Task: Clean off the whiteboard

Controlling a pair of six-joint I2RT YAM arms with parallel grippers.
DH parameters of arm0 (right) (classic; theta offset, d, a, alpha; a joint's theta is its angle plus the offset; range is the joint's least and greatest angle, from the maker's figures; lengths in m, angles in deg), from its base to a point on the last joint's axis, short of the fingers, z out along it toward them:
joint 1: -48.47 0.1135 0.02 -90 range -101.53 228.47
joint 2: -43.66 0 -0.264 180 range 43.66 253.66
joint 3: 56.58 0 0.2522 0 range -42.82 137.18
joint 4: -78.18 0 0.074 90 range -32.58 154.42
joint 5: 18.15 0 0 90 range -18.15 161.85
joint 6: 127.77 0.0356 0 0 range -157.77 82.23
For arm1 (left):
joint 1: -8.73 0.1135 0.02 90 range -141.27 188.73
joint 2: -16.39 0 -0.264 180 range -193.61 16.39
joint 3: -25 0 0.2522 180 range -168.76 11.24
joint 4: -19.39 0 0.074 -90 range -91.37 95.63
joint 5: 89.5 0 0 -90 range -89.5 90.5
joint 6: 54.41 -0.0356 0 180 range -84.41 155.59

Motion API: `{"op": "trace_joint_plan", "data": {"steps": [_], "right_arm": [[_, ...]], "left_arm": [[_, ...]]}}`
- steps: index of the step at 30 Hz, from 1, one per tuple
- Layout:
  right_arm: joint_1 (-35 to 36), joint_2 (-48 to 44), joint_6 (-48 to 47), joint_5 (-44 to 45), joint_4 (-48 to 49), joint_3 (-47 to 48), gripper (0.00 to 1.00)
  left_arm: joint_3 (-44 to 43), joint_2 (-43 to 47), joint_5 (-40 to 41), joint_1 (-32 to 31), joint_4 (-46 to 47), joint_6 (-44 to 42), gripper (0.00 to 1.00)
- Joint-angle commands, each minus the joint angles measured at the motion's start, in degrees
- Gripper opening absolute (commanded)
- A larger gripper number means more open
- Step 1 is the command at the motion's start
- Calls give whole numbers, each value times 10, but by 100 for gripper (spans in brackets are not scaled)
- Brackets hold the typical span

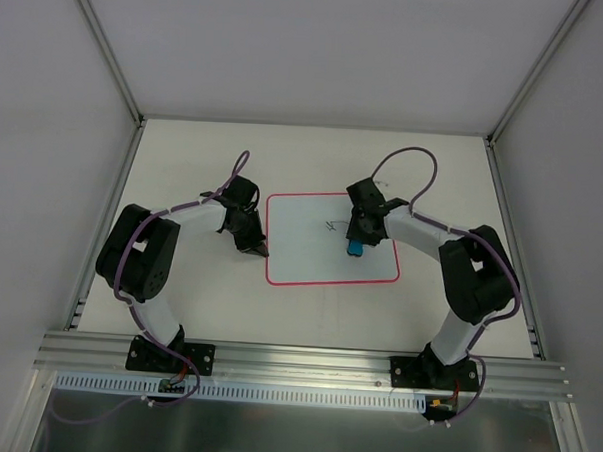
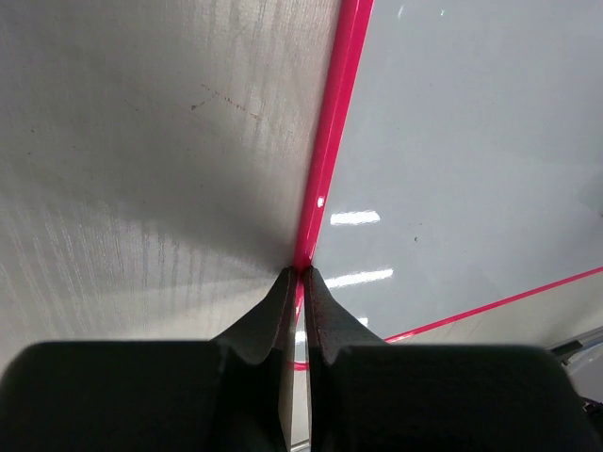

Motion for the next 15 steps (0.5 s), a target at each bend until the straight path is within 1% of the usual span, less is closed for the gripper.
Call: {"op": "trace_joint_plan", "data": {"steps": [1, 5, 6, 8, 9, 11, 12, 15], "right_arm": [[23, 49, -4, 19, -79, -25, 0], [77, 95, -23, 2, -80, 38, 0], [102, 104, -24, -5, -81, 70, 0], [129, 126, -26, -16, -89, 108, 0], [152, 153, -26, -17, -95, 151, 0], [173, 182, -22, -31, -119, 195, 0], [193, 207, -20, -41, -123, 232, 0], [218, 240, -22, -41, -149, 283, 0]], "left_arm": [[27, -12, 52, 10, -42, -14, 0], [27, -10, 50, 10, -42, -15, 0], [27, -8, 49, 11, -42, -15, 0], [28, -6, 47, 11, -42, -14, 0], [28, -5, 47, 10, -42, -14, 0], [30, -5, 47, 11, -43, -13, 0], [30, -4, 46, 11, -42, -13, 0], [32, -2, 47, 10, -42, -13, 0]]}}
